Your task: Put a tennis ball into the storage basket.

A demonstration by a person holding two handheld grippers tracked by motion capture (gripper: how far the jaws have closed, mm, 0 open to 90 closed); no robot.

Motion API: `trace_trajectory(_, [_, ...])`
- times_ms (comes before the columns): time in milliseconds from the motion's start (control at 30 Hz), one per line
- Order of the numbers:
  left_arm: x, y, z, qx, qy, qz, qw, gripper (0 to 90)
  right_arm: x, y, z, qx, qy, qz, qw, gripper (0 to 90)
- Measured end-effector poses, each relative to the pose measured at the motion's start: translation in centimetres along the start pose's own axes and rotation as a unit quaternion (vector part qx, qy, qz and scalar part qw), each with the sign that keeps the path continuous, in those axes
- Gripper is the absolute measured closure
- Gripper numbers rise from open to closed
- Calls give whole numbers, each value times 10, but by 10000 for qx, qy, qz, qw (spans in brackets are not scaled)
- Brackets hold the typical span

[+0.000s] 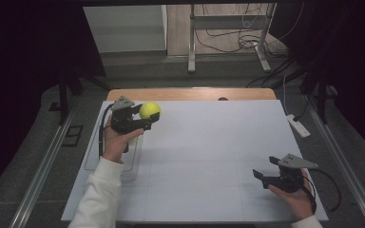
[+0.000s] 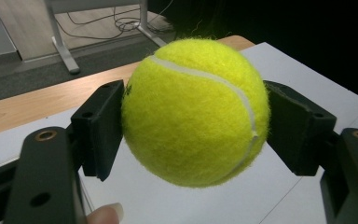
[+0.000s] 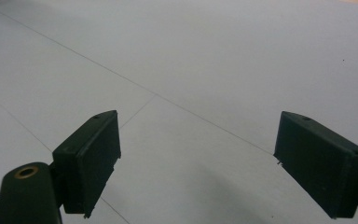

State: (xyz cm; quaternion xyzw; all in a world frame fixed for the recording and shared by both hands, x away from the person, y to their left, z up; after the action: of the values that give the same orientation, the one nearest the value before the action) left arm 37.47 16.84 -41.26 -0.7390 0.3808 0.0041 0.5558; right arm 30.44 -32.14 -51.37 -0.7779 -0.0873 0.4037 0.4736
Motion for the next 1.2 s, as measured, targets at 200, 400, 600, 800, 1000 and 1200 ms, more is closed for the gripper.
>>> trace_trajectory(200, [-3,0,4,-30,-56,-3,10000,266,0,0,0,1,1,0,10000,148])
trace_trajectory(400, [-8,1,12,-98,-140,-33,9998,266,0,0,0,8,-6,-1,10000,148])
trace_trajectory(600, [-13,2,18,-111,-218,-31,9997,266,1,0,0,5,-5,12,10000,148])
trace_trajectory(800, [-19,4,25,-147,-317,-44,9994,266,2,0,0,7,-6,29,10000,148])
trace_trajectory(1000, [-22,7,34,-163,-496,-14,9986,266,2,0,0,1,2,28,10000,148])
trace_trajectory(1200, [-25,10,45,-233,-631,20,9977,266,2,0,0,5,-1,30,10000,148])
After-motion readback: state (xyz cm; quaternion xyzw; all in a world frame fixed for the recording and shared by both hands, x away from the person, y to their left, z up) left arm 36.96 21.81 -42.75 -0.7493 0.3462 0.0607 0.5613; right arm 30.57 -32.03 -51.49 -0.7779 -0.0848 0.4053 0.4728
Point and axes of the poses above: each handheld gripper's, and its own axes: x roughly forward along the jaws, y roughly out of its underside, z roughly to its left, the point moved 2 cm from there along x, roughly forward along the jaws, and after that the axes turned 15 degrees about -x, right-handed, at the moved point
